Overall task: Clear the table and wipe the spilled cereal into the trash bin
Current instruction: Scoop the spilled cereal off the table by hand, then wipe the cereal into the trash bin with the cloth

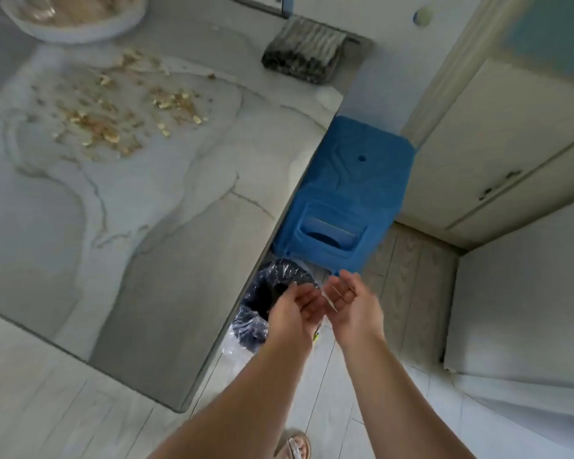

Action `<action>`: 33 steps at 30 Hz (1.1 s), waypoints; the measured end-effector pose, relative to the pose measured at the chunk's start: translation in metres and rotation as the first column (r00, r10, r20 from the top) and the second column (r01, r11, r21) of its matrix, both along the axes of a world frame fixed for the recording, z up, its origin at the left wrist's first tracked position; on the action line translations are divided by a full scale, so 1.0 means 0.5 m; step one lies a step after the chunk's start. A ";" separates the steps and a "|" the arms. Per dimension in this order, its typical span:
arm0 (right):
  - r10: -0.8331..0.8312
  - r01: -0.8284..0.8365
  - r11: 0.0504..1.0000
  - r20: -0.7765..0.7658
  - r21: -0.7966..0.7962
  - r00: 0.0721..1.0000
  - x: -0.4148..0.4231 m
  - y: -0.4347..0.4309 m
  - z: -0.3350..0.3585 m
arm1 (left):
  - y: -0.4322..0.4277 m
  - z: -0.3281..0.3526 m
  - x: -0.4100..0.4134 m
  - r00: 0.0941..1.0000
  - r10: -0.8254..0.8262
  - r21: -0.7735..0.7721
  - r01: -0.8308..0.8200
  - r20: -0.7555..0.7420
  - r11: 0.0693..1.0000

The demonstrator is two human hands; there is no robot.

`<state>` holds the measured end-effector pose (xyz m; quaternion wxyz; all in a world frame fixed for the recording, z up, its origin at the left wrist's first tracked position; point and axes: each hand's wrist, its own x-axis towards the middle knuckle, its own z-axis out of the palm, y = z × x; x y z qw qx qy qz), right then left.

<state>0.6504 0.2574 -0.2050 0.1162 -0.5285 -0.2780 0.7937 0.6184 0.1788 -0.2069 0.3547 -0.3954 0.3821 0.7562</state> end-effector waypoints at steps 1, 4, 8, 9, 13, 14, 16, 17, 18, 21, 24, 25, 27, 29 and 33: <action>-0.003 0.004 1.000 -0.027 0.017 1.000 -0.009 0.002 0.042 | -0.002 0.040 -0.012 1.000 0.015 0.021 -0.014 -0.022 1.000; 0.042 -0.035 0.997 -0.086 0.074 0.995 -0.047 0.005 0.141 | -0.005 0.130 -0.054 0.995 0.042 0.071 -0.035 -0.096 0.997; 0.113 -0.097 0.987 -0.132 0.126 0.985 -0.108 -0.027 0.230 | -0.041 0.225 -0.114 0.981 0.049 0.087 -0.033 -0.189 0.996; 0.131 -0.113 0.985 -0.135 0.130 0.982 -0.123 -0.040 0.246 | -0.055 0.244 -0.128 0.978 0.052 0.088 -0.034 -0.204 0.995; 0.176 -0.157 0.979 -0.150 0.132 0.973 -0.179 -0.099 0.284 | -0.121 0.284 -0.186 0.968 0.090 0.110 -0.065 -0.233 0.992; 0.185 -0.165 0.977 -0.149 0.138 0.971 -0.193 -0.113 0.290 | -0.138 0.291 -0.201 0.965 0.093 0.115 -0.066 -0.245 0.991; 0.185 -0.164 0.975 -0.139 0.150 0.973 -0.224 -0.140 0.302 | -0.171 0.304 -0.234 0.959 0.086 0.114 -0.057 -0.268 0.992; 0.184 -0.162 0.974 -0.139 0.156 0.973 -0.244 -0.156 0.309 | -0.190 0.309 -0.254 0.957 0.080 0.114 -0.049 -0.279 0.992; 0.174 -0.151 0.976 -0.142 0.160 0.975 -0.262 -0.171 0.314 | -0.209 0.313 -0.274 0.955 0.062 0.111 -0.031 -0.290 0.993; 0.118 -0.091 0.981 -0.154 0.173 0.981 -0.325 -0.222 0.321 | -0.277 0.316 -0.344 0.936 -0.072 0.058 0.098 -0.346 0.993; 0.049 -0.027 0.986 -0.132 0.164 0.990 -0.395 -0.293 0.321 | -0.364 0.325 -0.445 0.865 -0.254 -0.081 0.243 -0.433 0.967; 0.030 -0.013 0.988 -0.106 0.157 0.994 -0.420 -0.322 0.316 | -0.394 0.324 -0.484 0.834 -0.317 -0.143 0.283 -0.452 0.948; 0.010 -0.002 0.991 -0.055 0.135 0.998 -0.472 -0.376 0.306 | -0.445 0.336 -0.558 0.764 -0.430 -0.264 0.341 -0.481 0.902; 0.000 0.000 0.993 -0.005 0.122 1.000 -0.519 -0.416 0.299 | -0.475 0.347 -0.619 0.698 -0.503 -0.334 0.379 -0.509 0.863; -0.002 -0.006 0.983 0.042 0.186 0.999 -0.581 -0.448 0.302 | -0.482 0.346 -0.689 0.562 -0.650 -0.498 0.423 -0.511 0.757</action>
